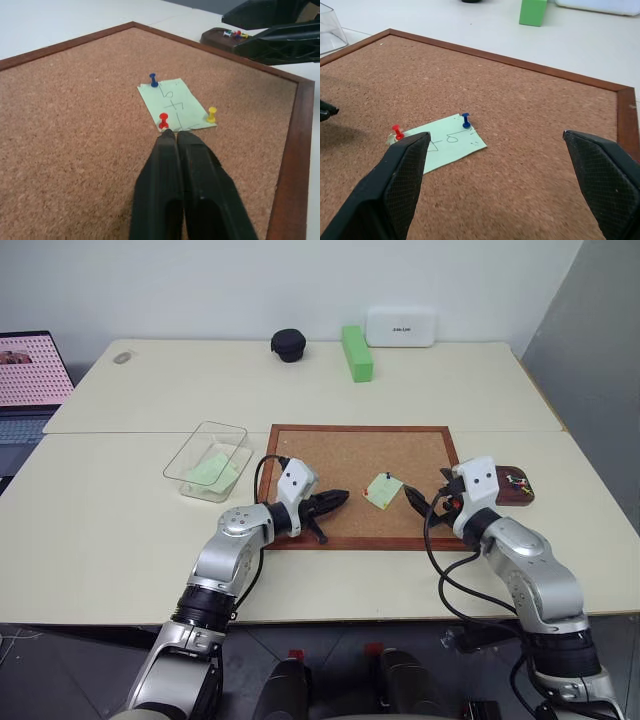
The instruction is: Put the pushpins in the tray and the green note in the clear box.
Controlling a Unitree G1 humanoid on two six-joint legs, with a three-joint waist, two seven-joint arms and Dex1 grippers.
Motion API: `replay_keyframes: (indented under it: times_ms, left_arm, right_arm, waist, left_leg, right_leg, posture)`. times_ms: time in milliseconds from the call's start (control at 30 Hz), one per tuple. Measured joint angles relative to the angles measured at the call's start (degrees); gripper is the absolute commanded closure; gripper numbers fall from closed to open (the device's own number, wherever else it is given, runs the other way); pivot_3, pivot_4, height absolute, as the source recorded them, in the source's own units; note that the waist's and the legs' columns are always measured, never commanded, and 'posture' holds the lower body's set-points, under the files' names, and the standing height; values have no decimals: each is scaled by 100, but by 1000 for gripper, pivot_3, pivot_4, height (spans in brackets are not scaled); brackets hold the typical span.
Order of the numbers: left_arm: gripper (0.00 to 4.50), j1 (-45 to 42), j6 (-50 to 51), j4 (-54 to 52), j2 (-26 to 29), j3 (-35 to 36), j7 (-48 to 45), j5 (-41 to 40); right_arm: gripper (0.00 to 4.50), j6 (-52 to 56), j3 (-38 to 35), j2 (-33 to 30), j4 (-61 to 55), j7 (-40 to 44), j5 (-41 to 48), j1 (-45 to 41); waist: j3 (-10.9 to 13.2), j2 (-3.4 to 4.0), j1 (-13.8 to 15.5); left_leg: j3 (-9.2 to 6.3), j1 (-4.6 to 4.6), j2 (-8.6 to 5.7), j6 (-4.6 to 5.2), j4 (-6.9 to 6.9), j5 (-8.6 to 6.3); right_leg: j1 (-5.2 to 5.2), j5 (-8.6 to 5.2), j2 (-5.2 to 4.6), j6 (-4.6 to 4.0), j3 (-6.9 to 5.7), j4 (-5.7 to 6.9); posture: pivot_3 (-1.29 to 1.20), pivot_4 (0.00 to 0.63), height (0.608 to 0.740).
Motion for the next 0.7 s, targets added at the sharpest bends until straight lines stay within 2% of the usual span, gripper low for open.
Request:
replay_keyframes:
  times_ms: [233, 433, 700]
  left_arm:
    - [4493, -280, -218, 486, -198, -29, 19, 196]
    - [4493, -285, -443, 880, -219, -255, 11, 602]
    - [4493, -320, -543, 1071, -272, -236, -91, 661]
  right_arm:
    - [0, -212, 72, 410, 1012, -145, -132, -677]
    - [0, -510, 96, 482, 1863, -82, -261, -1090]
    - [0, -931, 238, 630, 2762, 138, -481, -1500]
  waist:
    - [0, 0, -9]
    - [-12, 18, -2]
    - [-26, 38, -12]
  left_leg:
    - [-1, 1, 1, 0, -1, 0]
    - [0, 9, -2, 0, -1, 0]
    - [2, 54, -2, 7, -4, -4]
  right_leg:
    - [0, 0, 0, -1, -1, 3]
    - [7, 1, -2, -1, 0, 3]
    - [46, -7, -1, 12, 2, -1]
  posture:
    - [0, 150, 740]
    - [0, 150, 740]
    - [0, 150, 740]
